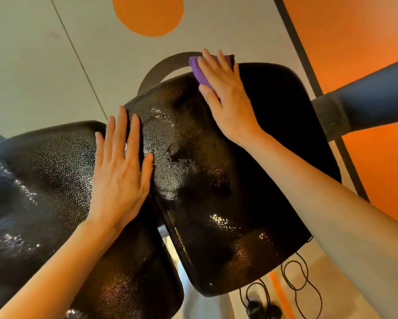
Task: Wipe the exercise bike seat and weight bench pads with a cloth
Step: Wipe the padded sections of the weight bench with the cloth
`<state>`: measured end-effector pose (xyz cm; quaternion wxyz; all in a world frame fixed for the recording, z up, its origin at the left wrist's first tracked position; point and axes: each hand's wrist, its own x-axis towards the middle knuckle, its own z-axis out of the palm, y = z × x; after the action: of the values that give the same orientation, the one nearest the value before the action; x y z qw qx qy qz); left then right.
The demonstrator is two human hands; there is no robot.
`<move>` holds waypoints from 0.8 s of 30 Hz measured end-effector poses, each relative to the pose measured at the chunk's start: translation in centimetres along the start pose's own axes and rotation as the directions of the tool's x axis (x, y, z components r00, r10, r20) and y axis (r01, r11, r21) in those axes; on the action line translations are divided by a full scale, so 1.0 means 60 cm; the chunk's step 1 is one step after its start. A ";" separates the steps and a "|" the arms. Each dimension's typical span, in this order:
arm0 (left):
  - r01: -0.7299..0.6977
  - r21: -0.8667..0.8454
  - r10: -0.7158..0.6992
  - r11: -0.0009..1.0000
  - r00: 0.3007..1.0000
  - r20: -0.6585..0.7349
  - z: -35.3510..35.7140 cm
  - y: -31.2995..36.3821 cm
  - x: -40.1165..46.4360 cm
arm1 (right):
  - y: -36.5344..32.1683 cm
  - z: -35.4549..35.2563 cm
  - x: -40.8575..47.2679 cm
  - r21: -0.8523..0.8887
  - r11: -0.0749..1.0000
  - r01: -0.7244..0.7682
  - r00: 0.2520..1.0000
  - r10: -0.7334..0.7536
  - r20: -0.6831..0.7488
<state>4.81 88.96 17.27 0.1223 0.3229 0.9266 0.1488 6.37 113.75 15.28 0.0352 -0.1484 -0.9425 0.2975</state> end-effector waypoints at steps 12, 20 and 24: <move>-0.006 0.115 0.008 0.993 1.000 -0.013 0.017 -0.005 0.002 | -0.007 0.008 -0.098 -0.162 0.984 -0.069 0.997 0.072 0.011; -0.009 0.145 0.016 0.989 0.999 -0.047 0.027 -0.004 0.001 | 0.012 -0.007 -0.205 -0.205 0.979 -0.009 0.999 0.017 0.036; -0.014 0.156 0.022 0.988 0.999 -0.049 0.027 -0.004 0.002 | 0.013 -0.007 -0.146 -0.205 0.979 -0.004 0.998 0.017 0.059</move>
<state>5.08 89.17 15.67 0.0719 0.3358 0.9353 0.0853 15.02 111.98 15.39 -0.0102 -0.1472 -0.9679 0.2035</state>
